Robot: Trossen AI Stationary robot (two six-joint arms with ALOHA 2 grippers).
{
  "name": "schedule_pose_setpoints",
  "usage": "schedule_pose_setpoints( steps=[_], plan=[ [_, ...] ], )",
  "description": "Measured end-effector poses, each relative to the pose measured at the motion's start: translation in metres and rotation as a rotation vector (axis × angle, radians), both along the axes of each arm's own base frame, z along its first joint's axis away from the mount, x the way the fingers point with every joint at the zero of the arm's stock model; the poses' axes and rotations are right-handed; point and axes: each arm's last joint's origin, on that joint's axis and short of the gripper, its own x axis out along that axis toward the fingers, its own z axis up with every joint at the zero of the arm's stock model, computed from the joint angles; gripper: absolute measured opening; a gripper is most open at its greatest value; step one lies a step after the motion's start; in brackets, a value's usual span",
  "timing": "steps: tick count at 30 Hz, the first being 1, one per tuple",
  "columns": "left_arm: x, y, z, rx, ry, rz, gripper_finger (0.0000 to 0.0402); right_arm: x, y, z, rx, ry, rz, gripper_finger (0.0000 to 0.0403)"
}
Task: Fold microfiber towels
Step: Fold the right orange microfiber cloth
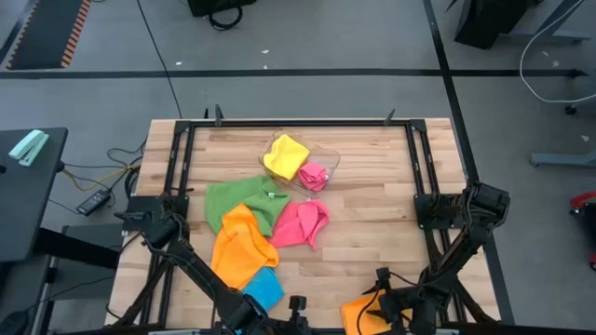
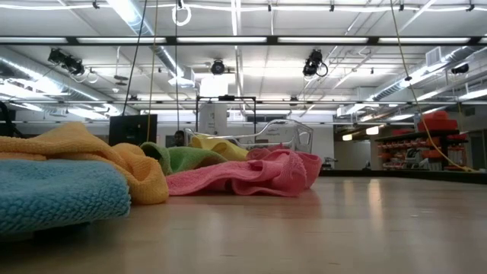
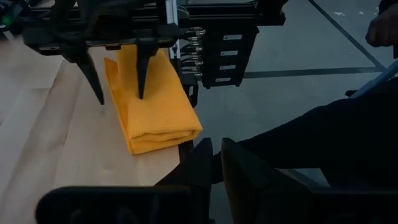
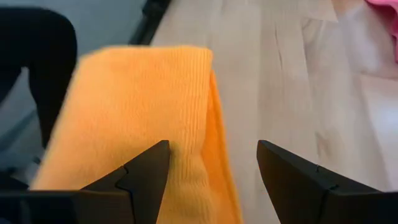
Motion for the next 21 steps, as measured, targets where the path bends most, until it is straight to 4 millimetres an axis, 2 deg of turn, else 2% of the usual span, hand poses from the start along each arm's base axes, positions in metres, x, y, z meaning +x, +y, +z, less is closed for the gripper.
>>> schedule_pose_setpoints(
  steps=[13, 17, 21],
  plan=[
    [0.000, 0.000, 0.000, -0.001, 0.000, 0.000, 0.0045, 0.010, -0.008, -0.002, -0.036, 0.085, 0.007, 0.0252],
    [0.000, 0.000, 0.000, 0.000, 0.000, 0.000, 0.0042, 0.015, -0.006, 0.008, -0.033, 0.081, -0.001, 0.0252],
    [0.000, 0.000, 0.000, 0.000, 0.000, 0.001, 0.0041, 0.018, -0.003, 0.030, -0.013, 0.070, -0.003, 0.0252]
  ],
)
